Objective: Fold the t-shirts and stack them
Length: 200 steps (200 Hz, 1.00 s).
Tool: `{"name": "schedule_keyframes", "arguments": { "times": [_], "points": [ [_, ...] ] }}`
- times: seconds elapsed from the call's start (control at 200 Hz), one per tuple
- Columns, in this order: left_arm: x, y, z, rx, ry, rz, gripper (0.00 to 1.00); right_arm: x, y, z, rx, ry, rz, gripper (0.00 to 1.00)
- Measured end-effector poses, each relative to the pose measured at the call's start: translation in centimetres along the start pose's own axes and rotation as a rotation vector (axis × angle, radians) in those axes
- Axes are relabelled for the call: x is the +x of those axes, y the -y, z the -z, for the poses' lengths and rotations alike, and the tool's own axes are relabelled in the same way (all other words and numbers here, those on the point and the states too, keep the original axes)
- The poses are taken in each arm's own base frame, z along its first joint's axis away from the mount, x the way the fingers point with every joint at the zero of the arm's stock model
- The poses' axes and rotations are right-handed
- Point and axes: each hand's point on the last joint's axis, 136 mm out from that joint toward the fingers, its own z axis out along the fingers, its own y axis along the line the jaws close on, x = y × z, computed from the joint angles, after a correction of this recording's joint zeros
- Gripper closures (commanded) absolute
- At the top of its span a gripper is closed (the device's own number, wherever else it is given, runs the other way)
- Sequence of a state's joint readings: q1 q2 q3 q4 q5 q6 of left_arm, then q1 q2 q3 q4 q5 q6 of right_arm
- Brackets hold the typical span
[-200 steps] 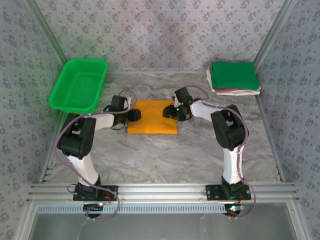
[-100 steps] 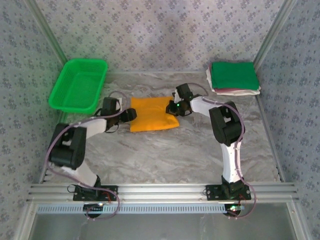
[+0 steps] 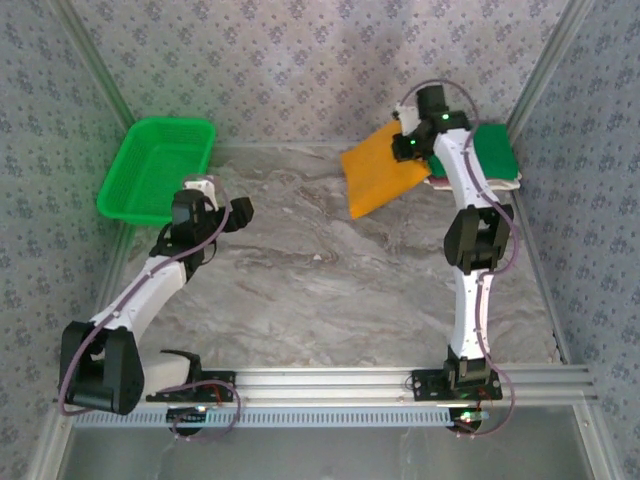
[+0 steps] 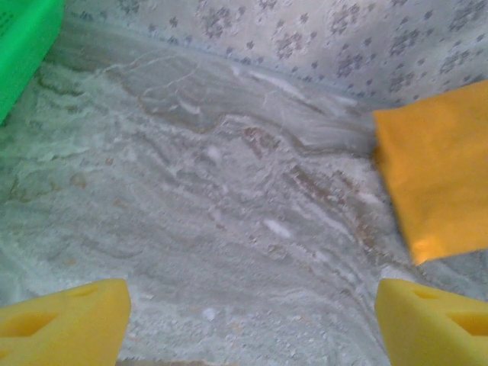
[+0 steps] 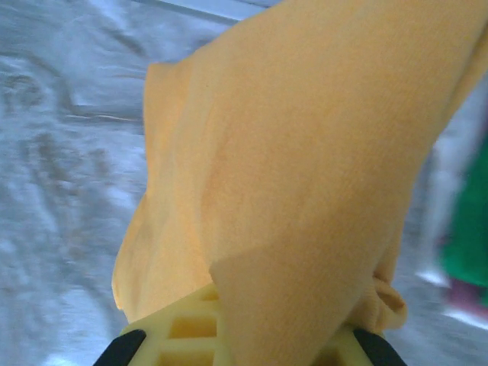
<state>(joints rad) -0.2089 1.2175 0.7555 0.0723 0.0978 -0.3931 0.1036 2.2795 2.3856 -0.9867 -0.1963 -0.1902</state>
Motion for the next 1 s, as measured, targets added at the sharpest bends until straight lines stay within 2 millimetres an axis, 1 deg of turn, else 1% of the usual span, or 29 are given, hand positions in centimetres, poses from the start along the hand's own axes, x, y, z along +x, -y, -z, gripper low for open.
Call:
{"name": "schedule_keyframes", "arguments": {
  "times": [0.09, 0.17, 0.24, 0.32, 0.42, 0.52, 0.6, 0.725, 0.859, 0.999],
  "points": [
    [1.0, -0.5, -0.2, -0.014, -0.023, 0.003, 0.17, -0.4, 3.9, 0.6, 0.060, 0.006, 0.043, 1.00],
    [1.5, -0.8, -0.6, -0.023, -0.039, 0.004, 0.17, 0.1, 6.8, 1.0, 0.092, 0.002, 0.074, 1.00],
    [1.9, -1.0, -1.0, -0.029, -0.053, 0.005, 0.17, 0.6, 8.7, 1.4, 0.112, -0.001, 0.103, 1.00],
    [2.4, -1.3, -1.4, -0.036, -0.069, 0.005, 0.18, 0.5, 10.2, 1.8, 0.134, 0.013, 0.143, 1.00],
    [3.1, -1.6, -1.9, -0.045, -0.092, 0.006, 0.18, -0.4, 11.1, 2.1, 0.151, 0.054, 0.189, 1.00],
    [3.9, -2.0, -2.4, -0.055, -0.117, 0.009, 0.19, -2.2, 11.5, 2.7, 0.150, 0.128, 0.220, 1.00],
    [4.3, -2.2, -2.7, -0.060, -0.129, 0.010, 0.19, -3.8, 11.7, 3.6, 0.143, 0.202, 0.239, 1.00],
    [4.2, -2.2, -2.7, -0.056, -0.120, 0.009, 0.20, -5.6, 12.4, 5.2, 0.147, 0.288, 0.252, 1.00],
    [4.4, -2.2, -2.7, -0.057, -0.123, 0.009, 0.20, -6.3, 13.5, 6.3, 0.159, 0.334, 0.254, 1.00],
    [4.5, -2.3, -2.6, -0.062, -0.127, 0.003, 0.20, -6.1, 14.8, 6.9, 0.168, 0.350, 0.247, 1.00]
  ]
}}
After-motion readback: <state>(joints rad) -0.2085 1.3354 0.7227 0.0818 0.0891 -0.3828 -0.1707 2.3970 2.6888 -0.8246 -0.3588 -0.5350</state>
